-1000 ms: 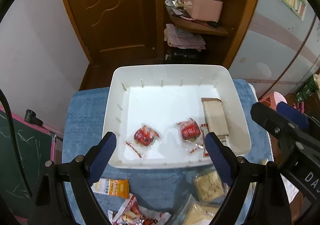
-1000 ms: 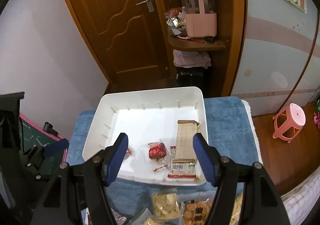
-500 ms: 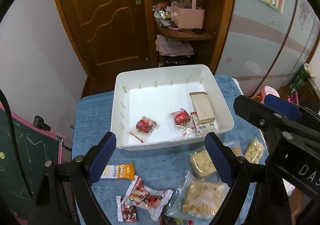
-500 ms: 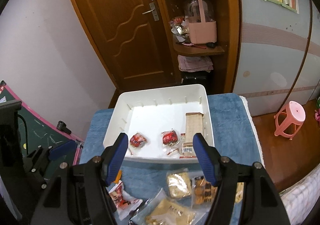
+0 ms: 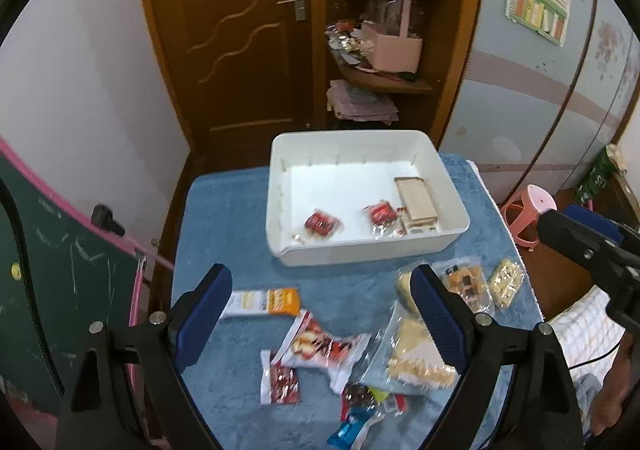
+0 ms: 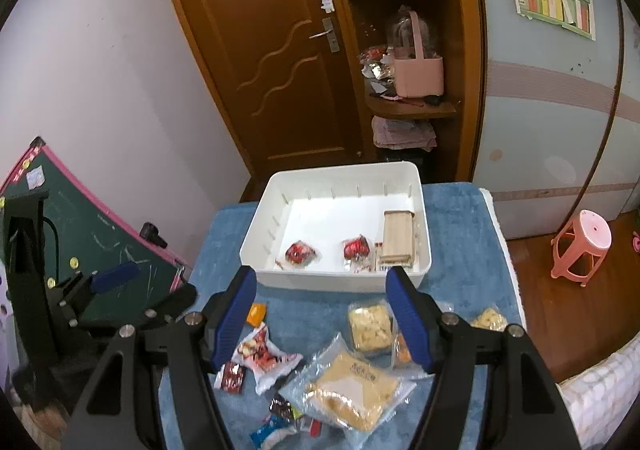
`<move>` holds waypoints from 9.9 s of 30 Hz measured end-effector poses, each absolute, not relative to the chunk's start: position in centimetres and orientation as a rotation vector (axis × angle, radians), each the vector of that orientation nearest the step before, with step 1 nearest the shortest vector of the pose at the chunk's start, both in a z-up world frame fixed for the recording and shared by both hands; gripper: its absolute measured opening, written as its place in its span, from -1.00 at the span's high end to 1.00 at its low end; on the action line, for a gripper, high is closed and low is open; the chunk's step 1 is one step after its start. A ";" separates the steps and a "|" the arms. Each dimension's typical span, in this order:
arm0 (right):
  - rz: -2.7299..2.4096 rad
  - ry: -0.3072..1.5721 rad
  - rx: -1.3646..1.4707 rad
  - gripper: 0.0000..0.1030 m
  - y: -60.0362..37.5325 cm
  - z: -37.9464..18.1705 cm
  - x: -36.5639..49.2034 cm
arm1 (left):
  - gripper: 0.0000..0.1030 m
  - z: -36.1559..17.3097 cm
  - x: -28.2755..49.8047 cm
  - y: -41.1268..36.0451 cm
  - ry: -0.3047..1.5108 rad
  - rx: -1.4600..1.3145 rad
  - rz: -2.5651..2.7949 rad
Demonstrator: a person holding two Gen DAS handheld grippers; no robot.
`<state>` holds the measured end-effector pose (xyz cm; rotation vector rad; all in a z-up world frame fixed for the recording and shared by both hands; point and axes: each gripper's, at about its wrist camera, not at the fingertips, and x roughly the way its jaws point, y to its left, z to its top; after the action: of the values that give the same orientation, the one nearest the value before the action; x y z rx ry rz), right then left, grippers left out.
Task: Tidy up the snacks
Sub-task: 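Withdraw both tools from the basket toward the remaining snacks, then grasp the apple-print pack with left tool while right tool grasps the cracker bag, then carry both held packs toward the white basket, then release both packs into the basket and withdraw both tools, then grasp the green snack pack with left tool while right tool grasps the puffed-snack bag, then carry both held packs over the white basket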
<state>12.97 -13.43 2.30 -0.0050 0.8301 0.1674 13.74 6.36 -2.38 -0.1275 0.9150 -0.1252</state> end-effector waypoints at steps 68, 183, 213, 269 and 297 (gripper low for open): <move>0.355 1.041 -0.607 0.43 -12.3 -18.8 8.7 | 0.13 -24.3 15.9 2.0 1.525 -0.167 0.062; -0.167 0.844 0.014 -0.45 -24.5 -0.8 9.9 | -0.85 -8.2 12.7 -0.5 1.055 -0.014 -0.219; -0.403 1.212 0.377 -0.45 -36.2 -17.2 19.7 | -0.85 -28.6 12.4 -11.0 1.445 0.179 -0.367; 0.129 0.903 0.017 -0.35 -19.2 0.0 14.4 | 0.30 -4.8 17.9 -1.0 1.028 -0.015 -0.198; 0.185 0.845 0.081 -0.36 -16.5 3.2 29.8 | 0.29 -1.7 32.3 0.5 0.931 -0.102 -0.001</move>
<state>29.76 -16.46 3.22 0.0814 0.8445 0.1851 32.30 0.52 -1.71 -0.1016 0.9307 -0.0006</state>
